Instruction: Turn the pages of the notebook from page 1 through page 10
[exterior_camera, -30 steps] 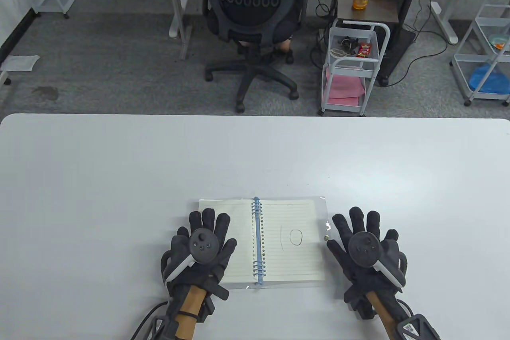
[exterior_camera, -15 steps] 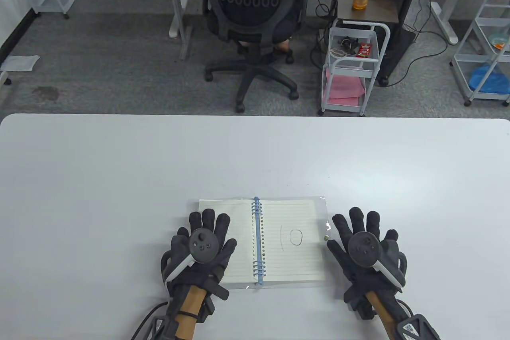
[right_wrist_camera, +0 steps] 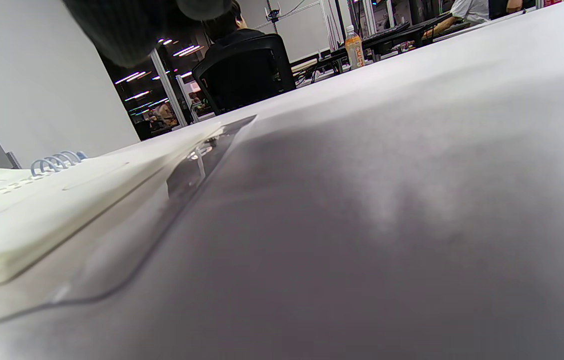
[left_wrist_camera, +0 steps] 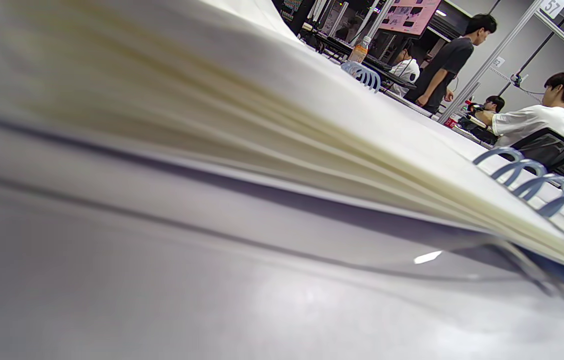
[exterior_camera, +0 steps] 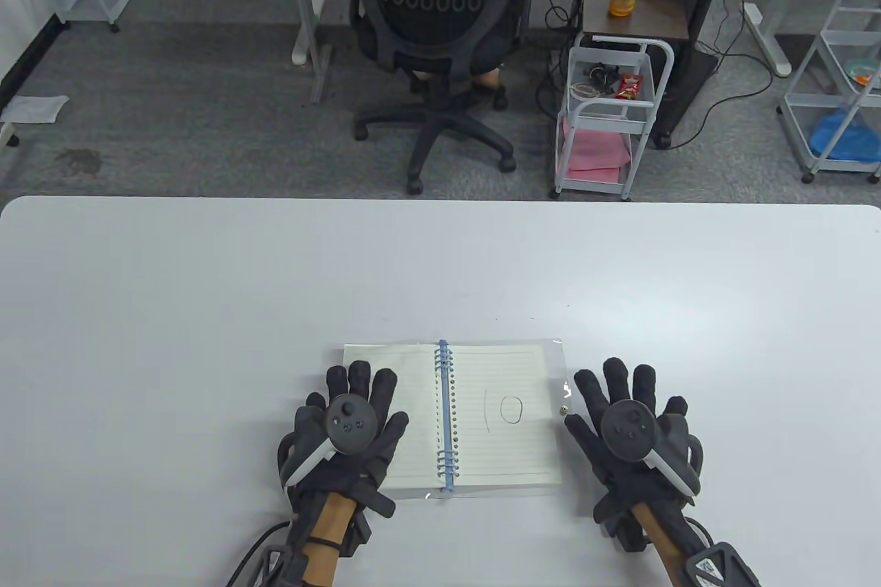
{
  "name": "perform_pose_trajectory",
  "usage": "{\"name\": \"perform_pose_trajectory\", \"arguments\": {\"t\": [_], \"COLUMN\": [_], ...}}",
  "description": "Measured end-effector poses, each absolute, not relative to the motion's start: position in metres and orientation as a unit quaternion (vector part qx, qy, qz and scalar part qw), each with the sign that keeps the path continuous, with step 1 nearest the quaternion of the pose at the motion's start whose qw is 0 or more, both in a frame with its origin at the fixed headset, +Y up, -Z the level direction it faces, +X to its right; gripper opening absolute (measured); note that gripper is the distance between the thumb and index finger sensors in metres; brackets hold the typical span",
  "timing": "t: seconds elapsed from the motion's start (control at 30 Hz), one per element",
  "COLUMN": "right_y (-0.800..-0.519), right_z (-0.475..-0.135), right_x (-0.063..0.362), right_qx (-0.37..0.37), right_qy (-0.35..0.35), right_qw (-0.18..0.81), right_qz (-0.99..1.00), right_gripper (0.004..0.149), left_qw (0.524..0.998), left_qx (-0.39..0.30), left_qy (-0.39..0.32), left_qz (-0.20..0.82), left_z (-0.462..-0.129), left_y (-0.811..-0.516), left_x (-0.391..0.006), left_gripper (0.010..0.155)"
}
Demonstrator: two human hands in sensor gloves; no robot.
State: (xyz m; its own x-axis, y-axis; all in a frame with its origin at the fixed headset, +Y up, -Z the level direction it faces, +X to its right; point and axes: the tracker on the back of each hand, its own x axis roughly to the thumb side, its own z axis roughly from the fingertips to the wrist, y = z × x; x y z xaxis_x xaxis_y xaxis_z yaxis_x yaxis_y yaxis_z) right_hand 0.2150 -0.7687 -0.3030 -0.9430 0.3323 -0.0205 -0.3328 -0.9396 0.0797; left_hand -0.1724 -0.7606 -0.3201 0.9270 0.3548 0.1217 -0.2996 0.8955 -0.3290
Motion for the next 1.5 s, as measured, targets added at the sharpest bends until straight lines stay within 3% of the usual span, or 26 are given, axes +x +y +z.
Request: {"name": "perform_pose_trajectory", "arguments": {"t": [1.5], "right_y": [-0.7691], "right_z": [-0.3023], "right_x": [0.2136], "right_qx": [-0.005], "right_qy": [0.046], "right_qw": [0.171], "right_qz": [0.984], "right_gripper": [0.061], "left_qw": [0.967], "left_qx": [-0.156], "left_qy": [-0.087], "left_qz": [0.184], "left_z": [-0.3212], "left_y": [-0.7611], "left_x": [-0.1751], "left_gripper": [0.069]}}
